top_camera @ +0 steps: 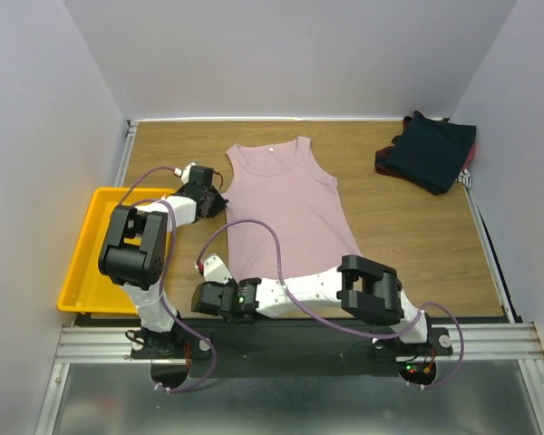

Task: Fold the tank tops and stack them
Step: Fold the tank top

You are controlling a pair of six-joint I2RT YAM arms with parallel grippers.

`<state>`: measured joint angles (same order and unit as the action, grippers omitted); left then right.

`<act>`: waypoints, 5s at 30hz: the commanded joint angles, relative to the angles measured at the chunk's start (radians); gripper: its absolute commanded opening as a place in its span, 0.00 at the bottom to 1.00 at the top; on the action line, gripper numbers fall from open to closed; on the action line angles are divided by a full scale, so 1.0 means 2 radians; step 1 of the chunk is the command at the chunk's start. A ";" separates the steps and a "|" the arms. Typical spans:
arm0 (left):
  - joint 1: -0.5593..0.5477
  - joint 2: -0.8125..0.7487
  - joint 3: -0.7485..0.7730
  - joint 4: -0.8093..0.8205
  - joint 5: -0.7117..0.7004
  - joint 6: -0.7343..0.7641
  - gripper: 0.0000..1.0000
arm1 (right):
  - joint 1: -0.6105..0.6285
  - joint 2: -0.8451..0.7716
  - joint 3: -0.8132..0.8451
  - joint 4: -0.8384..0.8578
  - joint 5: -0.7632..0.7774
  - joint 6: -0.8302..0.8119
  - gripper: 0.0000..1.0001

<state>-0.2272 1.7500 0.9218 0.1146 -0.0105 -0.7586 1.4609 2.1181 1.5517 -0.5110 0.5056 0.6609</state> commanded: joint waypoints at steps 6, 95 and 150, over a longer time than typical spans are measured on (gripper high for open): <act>0.002 -0.035 0.021 -0.030 -0.050 0.009 0.00 | 0.006 -0.034 -0.023 0.030 -0.016 0.007 0.00; -0.149 0.165 0.302 -0.142 -0.061 0.024 0.03 | -0.121 -0.362 -0.451 0.215 -0.089 0.173 0.01; -0.482 0.094 0.166 -0.212 -0.177 -0.005 0.00 | -0.599 -0.048 -0.084 0.150 -0.256 -0.113 0.48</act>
<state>-1.1645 1.9301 1.2423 -0.2012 -0.3237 -0.7532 0.2565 2.0003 1.3495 -0.2161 -0.0212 0.4541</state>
